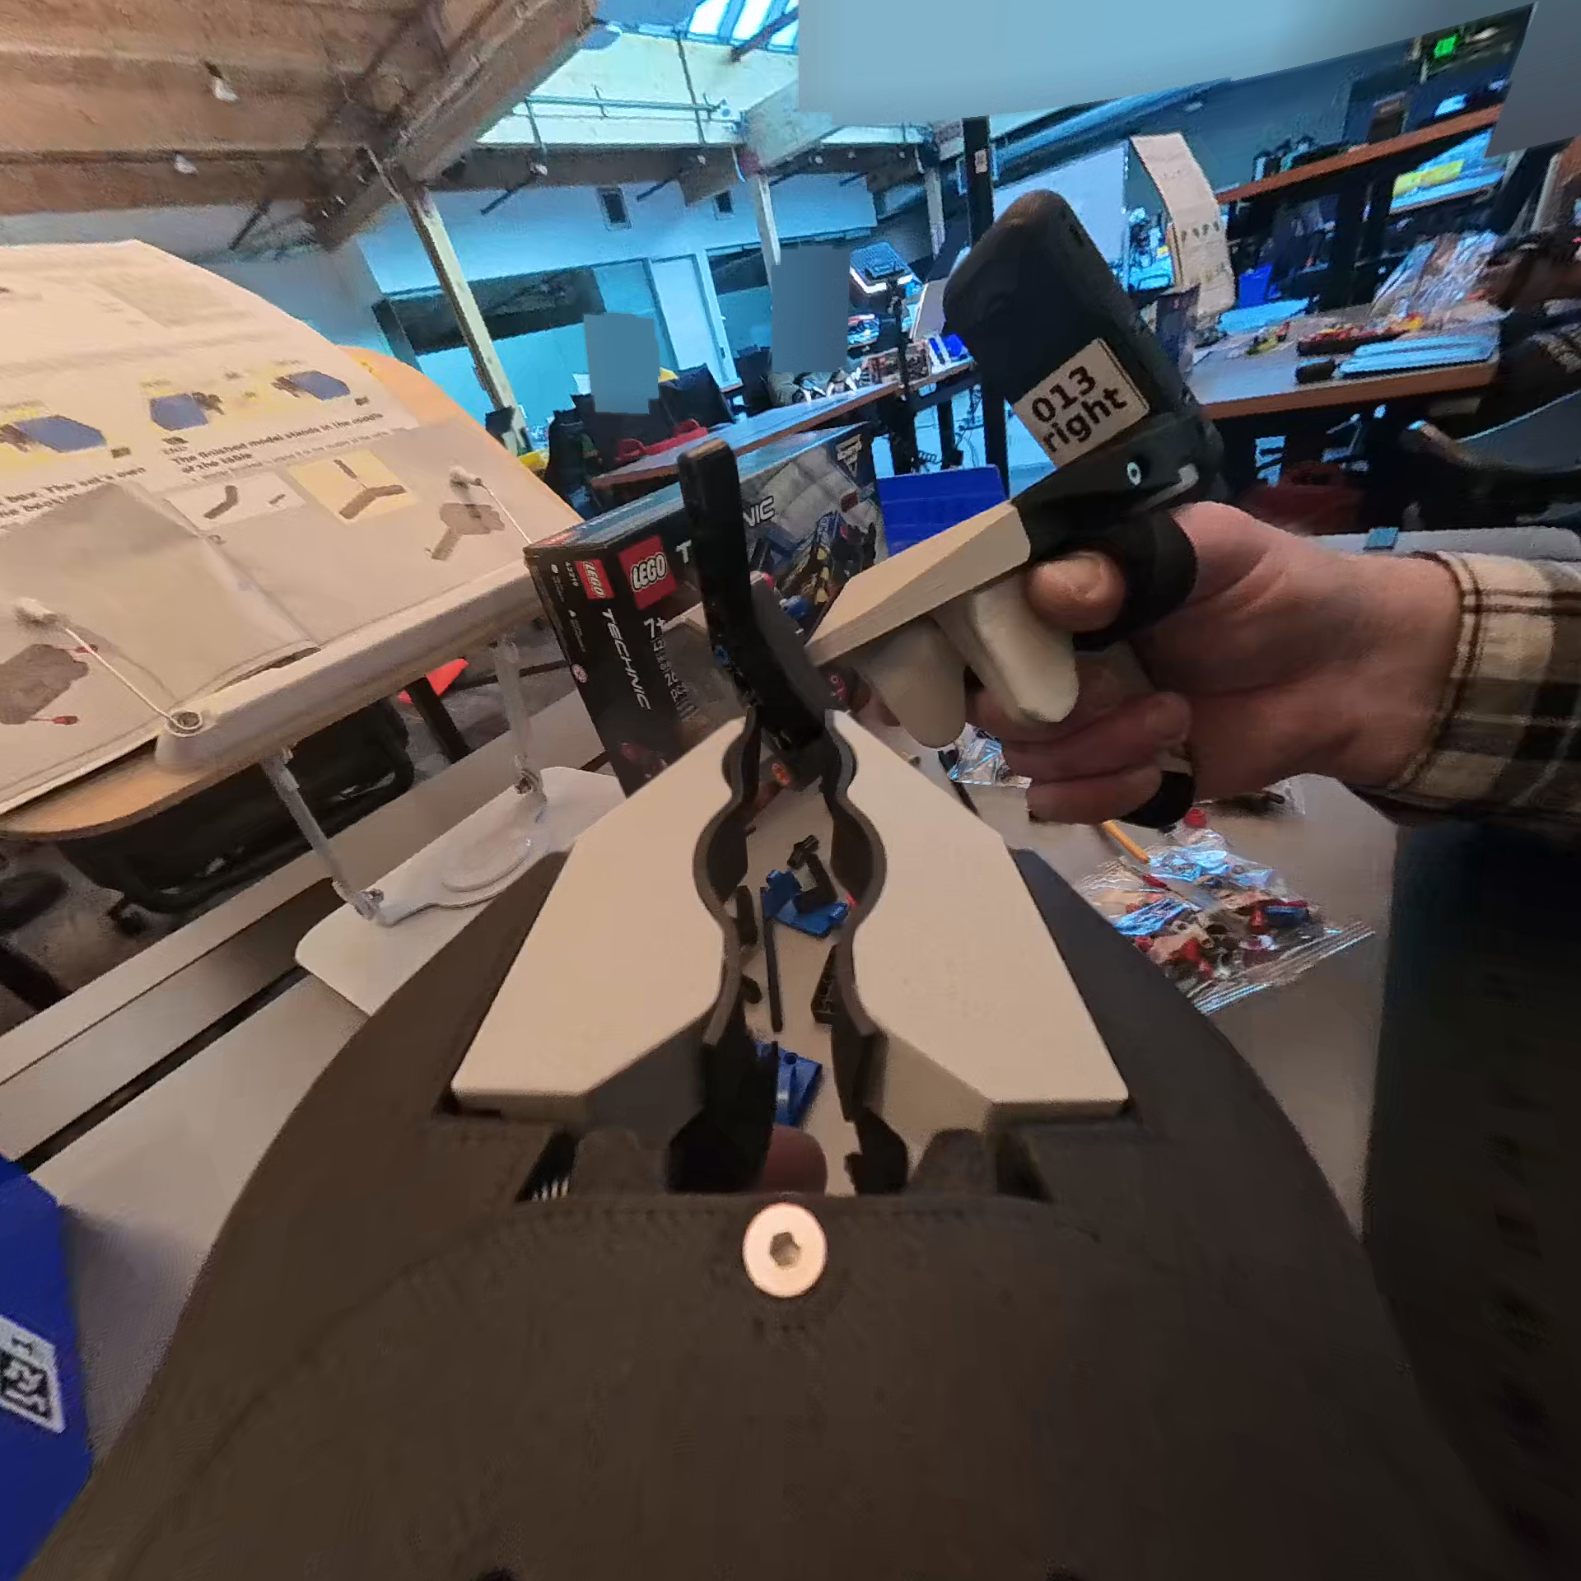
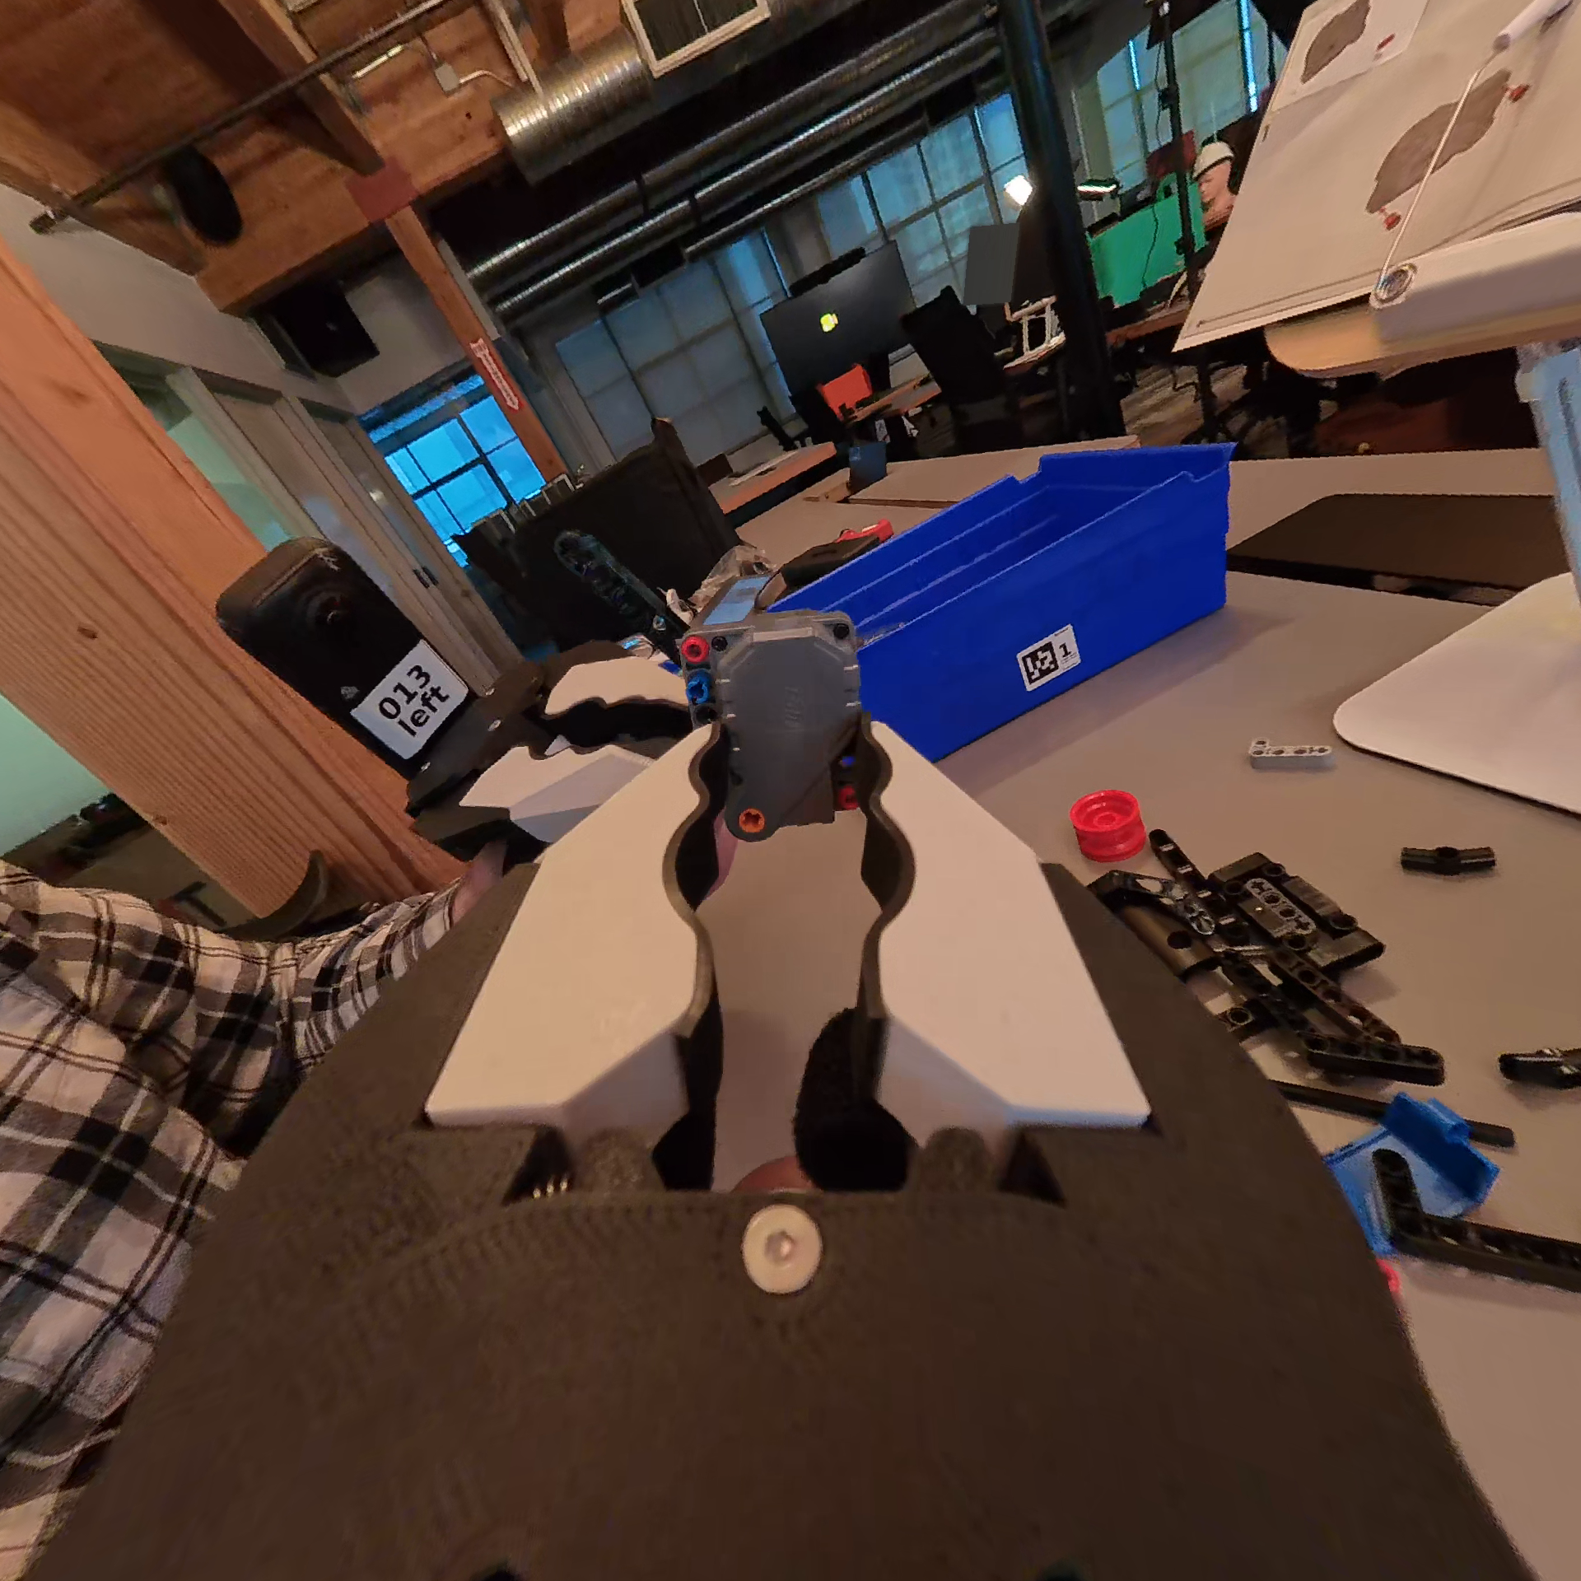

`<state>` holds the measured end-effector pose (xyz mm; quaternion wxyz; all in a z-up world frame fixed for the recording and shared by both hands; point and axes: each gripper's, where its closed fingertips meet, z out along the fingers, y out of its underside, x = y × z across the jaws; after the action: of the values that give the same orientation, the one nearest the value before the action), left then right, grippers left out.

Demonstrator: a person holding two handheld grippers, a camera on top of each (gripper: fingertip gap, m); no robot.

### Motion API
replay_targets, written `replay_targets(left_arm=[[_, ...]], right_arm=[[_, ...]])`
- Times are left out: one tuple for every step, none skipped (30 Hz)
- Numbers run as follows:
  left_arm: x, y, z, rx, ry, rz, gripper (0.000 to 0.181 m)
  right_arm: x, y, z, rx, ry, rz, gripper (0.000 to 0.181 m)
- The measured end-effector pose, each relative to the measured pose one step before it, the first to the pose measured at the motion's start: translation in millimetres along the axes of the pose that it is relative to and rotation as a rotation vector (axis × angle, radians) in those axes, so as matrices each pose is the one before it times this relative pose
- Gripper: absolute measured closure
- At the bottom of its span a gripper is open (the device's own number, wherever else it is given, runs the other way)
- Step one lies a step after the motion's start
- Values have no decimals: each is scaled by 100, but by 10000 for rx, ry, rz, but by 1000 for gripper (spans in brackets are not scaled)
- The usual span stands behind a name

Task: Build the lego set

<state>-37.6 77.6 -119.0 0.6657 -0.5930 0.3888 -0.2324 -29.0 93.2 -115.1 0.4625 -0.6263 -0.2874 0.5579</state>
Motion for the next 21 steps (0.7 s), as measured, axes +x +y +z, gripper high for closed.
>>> replay_targets(left_arm=[[-37, 38, 47, -58, -44, 142, 171], [-48, -14, -24, -8, -4, 87, 171], [-8, 44, -26, -14, 69, -28, 171], [-15, 23, -66, -9, 68, 56, 172], [-47, 21, -108, -39, 35, 256, 172], [9, -59, -141, -39, 95, 224, 172], [-26, -3, -102, -83, 65, 268, 172], [-44, 100, -39, -97, 59, 304, 172], [33, -1, -30, 0, 124, 131, 172], [11, -38, -2, 29, 85, 150, 172], [-5, 27, 18, -31, 106, 84, 172], [-11, 47, 87, -39, 153, -44, 171], [-2, 27, 130, 1, 153, -75, 172], [-32, -1, 112, 13, 45, 11, 171], [-41, -23, 145, 51, -16, -59, 171], [31, -57, 126, 136, 98, -307, 170], [49, -124, 78, 220, 232, -537, 169], [-75, -172, -35, 260, 245, -586, 159], [-301, -274, -209, 294, 184, -602, 150], [-181, -362, -314, 284, 272, -592, 144], [-37, -361, -295, 245, 293, -620, 140]], right_arm=[[-5, -15, -41, -39, 7, -5, 154], [24, 13, -23, -39, 44, -24, 154], [-8, 28, -10, -44, 17, 15, 154], [-25, 41, -13, -44, -12, 40, 154], [-48, 84, 17, -39, -47, 90, 154], [-80, 94, 38, -21, -77, 99, 154], [-58, 80, 31, -12, -38, 52, 154], [1, 65, 32, -26, 11, 38, 154], [-21, 30, 26, -1, -43, 86, 155], [-26, 3, 8, 19, -76, 107, 155], [46, 64, 7, 4, -47, 106, 155], [84, 32, -21, 24, -32, 82, 155], [107, -14, -56, 31, -18, 48, 155], [97, -40, -49, 28, -6, 41, 155], [91, -90, -39, 66, 12, 47, 155], [59, -126, -32, 87, -23, 37, 155], [-73, -73, -14, 76, -131, 30, 155], [-286, -25, -4, 54, -257, 16, 154], [-361, 12, 24, 34, -246, -31, 155], [-249, 113, 56, -37, -157, -51, 154], [-241, 188, 88, -85, -188, -35, 154]])
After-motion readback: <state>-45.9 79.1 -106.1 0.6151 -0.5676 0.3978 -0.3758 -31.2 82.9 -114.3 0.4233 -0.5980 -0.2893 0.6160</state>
